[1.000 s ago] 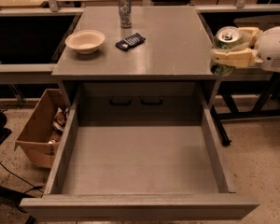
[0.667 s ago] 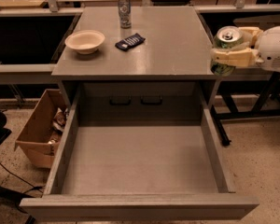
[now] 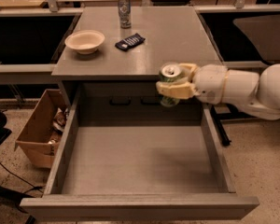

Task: Place green can into top drawer

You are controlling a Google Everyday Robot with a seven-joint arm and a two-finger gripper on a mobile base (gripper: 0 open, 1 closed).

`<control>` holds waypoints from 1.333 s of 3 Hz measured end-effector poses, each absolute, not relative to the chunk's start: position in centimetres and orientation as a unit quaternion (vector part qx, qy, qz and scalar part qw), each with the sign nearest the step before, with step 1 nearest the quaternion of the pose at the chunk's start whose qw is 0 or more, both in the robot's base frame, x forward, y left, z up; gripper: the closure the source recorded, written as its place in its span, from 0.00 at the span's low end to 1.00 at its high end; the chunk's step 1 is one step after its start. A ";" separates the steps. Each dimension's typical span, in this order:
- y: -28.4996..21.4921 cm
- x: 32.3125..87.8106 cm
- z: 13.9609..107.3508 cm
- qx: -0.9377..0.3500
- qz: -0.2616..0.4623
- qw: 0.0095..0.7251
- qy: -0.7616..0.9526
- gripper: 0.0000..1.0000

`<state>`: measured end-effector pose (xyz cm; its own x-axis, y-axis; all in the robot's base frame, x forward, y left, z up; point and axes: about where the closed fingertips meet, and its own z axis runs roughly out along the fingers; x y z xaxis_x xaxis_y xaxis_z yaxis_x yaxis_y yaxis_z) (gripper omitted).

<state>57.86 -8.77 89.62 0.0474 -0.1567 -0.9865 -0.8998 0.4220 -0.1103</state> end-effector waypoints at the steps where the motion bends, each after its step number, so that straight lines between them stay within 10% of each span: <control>1: -2.3 56.6 84.1 -0.433 0.372 0.537 0.620 1.00; 4: 7.0 52.8 72.4 -0.440 0.430 0.463 0.638 1.00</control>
Offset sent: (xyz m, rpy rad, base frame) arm -0.0593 0.1560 -0.1611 0.0480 0.2966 0.2051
